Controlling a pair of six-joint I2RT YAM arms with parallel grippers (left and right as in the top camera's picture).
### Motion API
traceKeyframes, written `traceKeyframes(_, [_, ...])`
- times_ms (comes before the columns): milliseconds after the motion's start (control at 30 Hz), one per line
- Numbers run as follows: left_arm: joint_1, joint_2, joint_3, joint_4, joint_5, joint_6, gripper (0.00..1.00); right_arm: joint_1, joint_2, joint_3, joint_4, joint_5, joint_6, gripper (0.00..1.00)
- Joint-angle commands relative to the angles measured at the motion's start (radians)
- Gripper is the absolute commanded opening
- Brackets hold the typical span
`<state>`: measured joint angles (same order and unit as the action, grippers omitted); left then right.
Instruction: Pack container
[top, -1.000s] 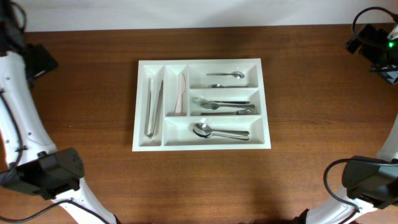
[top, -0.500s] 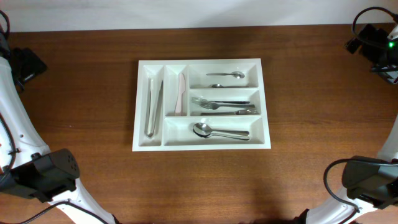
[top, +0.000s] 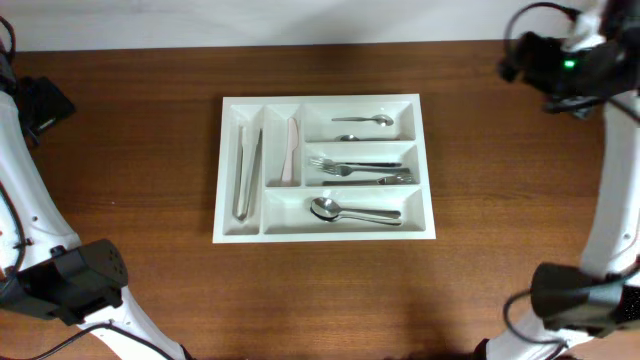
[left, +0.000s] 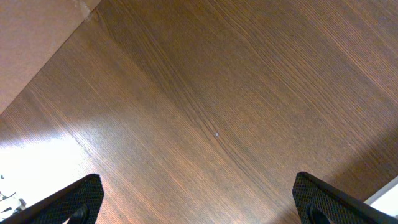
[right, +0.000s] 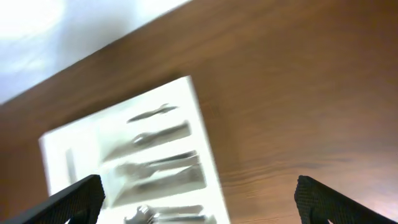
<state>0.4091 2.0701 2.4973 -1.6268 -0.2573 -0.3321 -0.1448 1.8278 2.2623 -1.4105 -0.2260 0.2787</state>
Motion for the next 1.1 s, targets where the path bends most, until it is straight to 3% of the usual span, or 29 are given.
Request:
traceKeyframes(0, [0.004, -0.008, -0.007, 0.002, 0.008, 0.012, 0.99, 0.086, -0.108, 0.003, 0.0, 0.027, -0.047, 0.99])
traceKeyframes(167, [0.004, -0.008, -0.007, 0.002, 0.008, 0.012, 0.99, 0.164, -0.186, -0.003, 0.056, 0.189, -0.088, 0.99])
traceKeyframes(433, [0.004, -0.008, -0.007, 0.002, 0.008, 0.012, 0.99, 0.171, -0.373, -0.223, 0.502, 0.295, -0.088, 0.99])
traceKeyframes(567, [0.004, -0.008, -0.007, 0.002, 0.008, 0.012, 0.99, 0.171, -0.544, -0.501, 0.679, 0.326, -0.088, 0.99])
traceKeyframes(833, [0.004, -0.008, -0.007, 0.002, 0.008, 0.012, 0.99, 0.171, -0.885, -1.037, 0.786, 0.282, -0.086, 0.99])
traceKeyframes(1067, [0.004, -0.008, -0.007, 0.002, 0.008, 0.012, 0.99, 0.171, -1.215, -1.471, 1.006, 0.291, -0.087, 0.99])
